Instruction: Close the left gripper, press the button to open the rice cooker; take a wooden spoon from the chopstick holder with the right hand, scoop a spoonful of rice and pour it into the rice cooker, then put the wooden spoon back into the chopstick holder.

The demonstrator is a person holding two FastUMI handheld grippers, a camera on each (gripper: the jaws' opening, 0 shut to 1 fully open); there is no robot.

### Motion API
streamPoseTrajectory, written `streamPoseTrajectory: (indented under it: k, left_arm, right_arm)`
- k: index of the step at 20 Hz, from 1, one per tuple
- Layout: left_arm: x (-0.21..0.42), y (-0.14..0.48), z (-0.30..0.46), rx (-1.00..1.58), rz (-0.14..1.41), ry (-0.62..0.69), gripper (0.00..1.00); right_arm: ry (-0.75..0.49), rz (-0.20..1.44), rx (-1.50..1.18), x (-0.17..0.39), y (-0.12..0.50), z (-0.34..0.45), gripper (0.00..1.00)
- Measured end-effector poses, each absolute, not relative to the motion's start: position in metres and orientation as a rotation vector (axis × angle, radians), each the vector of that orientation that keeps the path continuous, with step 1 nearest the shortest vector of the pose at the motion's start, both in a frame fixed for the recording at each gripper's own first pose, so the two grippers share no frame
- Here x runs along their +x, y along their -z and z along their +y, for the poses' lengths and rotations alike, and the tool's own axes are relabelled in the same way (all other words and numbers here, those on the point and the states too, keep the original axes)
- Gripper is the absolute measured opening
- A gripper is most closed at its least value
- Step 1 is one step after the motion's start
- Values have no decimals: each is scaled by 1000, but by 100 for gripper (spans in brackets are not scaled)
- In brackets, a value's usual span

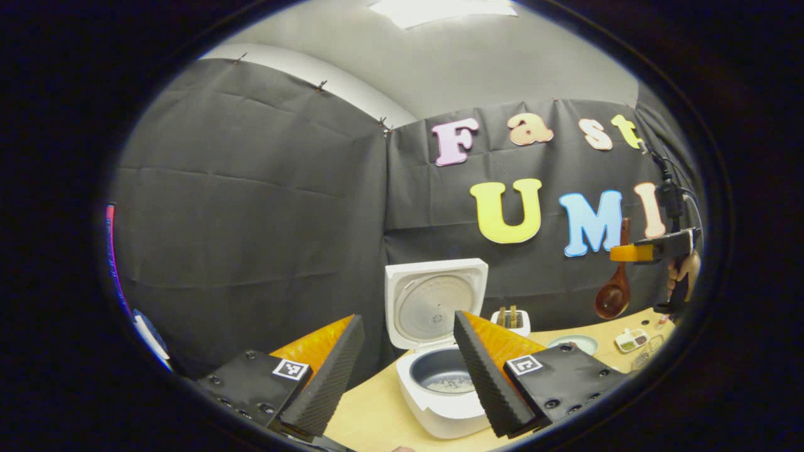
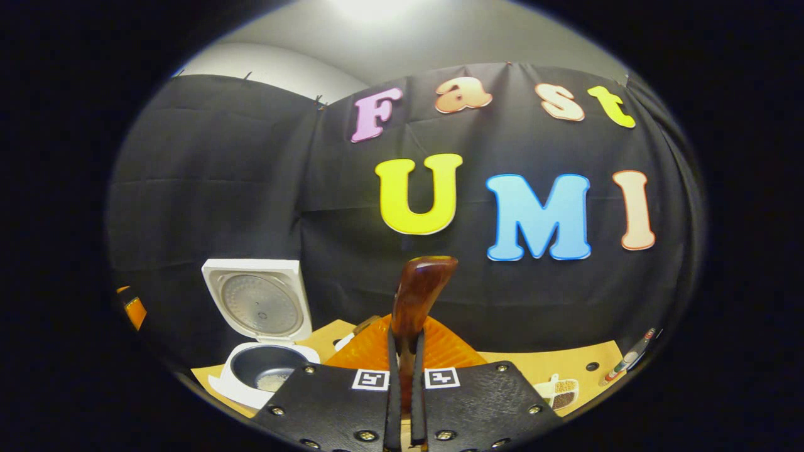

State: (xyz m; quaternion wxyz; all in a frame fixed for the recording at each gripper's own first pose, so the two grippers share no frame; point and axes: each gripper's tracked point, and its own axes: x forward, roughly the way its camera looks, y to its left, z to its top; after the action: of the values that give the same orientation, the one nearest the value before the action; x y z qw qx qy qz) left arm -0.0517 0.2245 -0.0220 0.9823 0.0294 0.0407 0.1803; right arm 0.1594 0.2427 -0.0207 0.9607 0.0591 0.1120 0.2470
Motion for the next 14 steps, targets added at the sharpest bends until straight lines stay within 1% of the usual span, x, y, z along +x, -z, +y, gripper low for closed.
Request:
streamPoseTrajectory:
  k: [5, 6, 7, 14]
  left_arm:
    - [-28, 19, 191, 66, 80, -312, 100]
    - [-24, 18, 184, 66, 79, -304, 100]
    - [-20, 16, 177, 66, 79, -295, 100]
    - [1, 3, 137, 91, 61, -253, 98]
  right_arm:
    - [-367, 250, 159, 169, 38, 159, 6]
    - [-340, 255, 165, 172, 42, 142, 11]
    - [-320, 259, 171, 172, 46, 129, 6]
    - [-180, 308, 183, 174, 90, 43, 6]
